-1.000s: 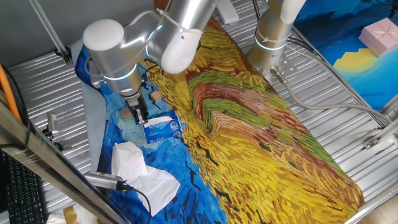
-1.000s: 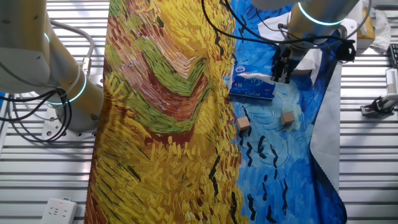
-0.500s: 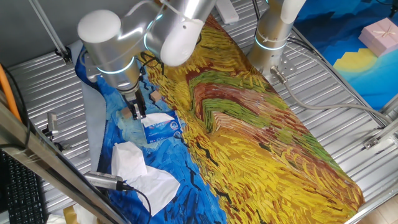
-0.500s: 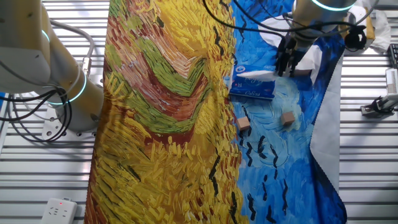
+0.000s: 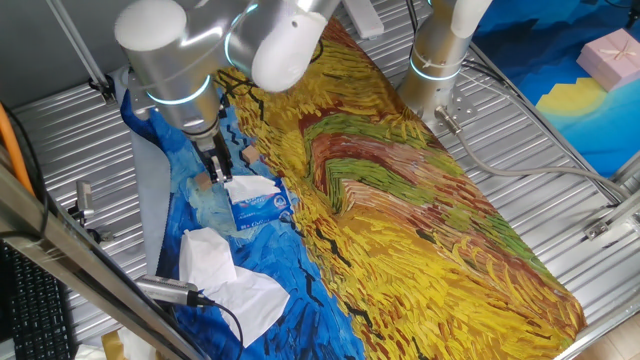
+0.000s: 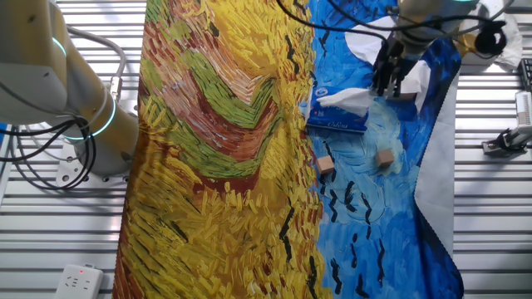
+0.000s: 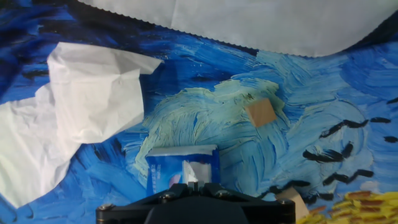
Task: Pull out a napkin
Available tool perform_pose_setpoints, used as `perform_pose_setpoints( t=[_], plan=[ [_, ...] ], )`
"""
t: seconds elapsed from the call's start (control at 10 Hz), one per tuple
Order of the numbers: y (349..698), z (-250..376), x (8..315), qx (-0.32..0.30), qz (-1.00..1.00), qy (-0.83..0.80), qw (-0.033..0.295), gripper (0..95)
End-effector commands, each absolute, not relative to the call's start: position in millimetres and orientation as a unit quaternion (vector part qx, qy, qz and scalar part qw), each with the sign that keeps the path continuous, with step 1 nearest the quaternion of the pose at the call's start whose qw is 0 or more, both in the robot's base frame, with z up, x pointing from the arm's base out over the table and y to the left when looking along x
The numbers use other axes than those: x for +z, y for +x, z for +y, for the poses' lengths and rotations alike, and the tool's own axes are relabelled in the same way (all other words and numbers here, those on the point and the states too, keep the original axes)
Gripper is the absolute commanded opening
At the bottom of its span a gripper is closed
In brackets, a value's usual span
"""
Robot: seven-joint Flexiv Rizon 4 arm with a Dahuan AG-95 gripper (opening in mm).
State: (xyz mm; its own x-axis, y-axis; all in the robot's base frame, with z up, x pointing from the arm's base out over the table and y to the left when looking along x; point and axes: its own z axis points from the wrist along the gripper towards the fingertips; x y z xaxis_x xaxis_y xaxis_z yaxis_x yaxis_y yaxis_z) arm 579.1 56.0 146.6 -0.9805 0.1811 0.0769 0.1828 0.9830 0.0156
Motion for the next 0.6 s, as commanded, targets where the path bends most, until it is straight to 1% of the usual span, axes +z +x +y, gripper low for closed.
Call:
perform_pose_setpoints(
  t=[0.1,0.6],
  plan=[
    [578.3,54.4,155.2,-0.011,-0.995,-0.090,0.040,0.0],
    [575.2,51.8,170.5,-0.010,-0.995,-0.087,0.043,0.0]
  ],
)
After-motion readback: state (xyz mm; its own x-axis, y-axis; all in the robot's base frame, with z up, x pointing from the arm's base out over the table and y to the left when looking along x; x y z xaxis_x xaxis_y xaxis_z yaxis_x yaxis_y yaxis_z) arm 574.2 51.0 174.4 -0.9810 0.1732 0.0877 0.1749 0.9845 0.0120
